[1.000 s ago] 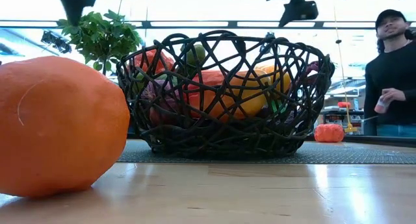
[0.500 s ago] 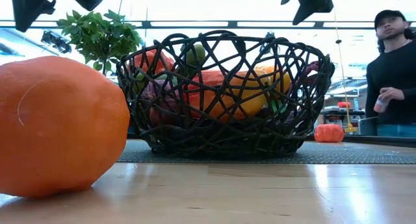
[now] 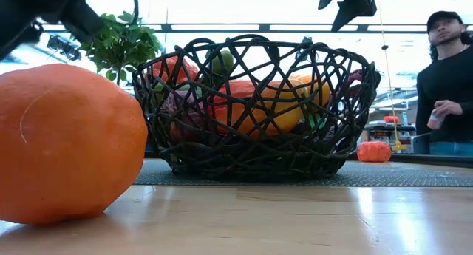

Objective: Build produce basket
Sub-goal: Put the green apple into the black wire basket

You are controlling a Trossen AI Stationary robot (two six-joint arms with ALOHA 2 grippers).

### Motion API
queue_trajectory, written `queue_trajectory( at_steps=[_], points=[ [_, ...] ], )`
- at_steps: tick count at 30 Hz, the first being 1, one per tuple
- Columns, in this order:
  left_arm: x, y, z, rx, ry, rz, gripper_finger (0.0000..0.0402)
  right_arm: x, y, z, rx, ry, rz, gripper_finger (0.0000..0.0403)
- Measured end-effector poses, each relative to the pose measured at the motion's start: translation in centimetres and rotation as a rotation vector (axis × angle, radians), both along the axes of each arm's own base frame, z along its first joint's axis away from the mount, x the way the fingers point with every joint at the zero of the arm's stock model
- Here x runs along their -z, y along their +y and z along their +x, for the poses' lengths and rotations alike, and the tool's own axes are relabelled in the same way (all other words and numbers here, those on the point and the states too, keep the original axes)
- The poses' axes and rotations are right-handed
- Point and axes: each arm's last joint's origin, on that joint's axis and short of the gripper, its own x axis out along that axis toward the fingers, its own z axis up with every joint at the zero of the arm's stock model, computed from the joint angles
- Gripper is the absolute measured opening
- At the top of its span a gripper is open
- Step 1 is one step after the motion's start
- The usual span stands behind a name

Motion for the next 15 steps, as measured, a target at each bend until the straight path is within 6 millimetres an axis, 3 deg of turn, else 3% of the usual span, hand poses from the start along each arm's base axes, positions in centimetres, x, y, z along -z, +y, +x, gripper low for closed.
queue_trajectory(
  at_steps=[8, 15],
  points=[
    [3.6, 0.1, -0.5, 0.192, -0.005, -0.010, 0.0396, 0.0, 0.0, 0.0, 0.000, 0.000, 0.000, 0.0297],
    [4.4, 0.5, -0.8, 0.444, -0.035, 0.068, 0.0396, 0.0, 0.0, 0.0, 0.003, 0.001, 0.002, 0.0297]
  ],
)
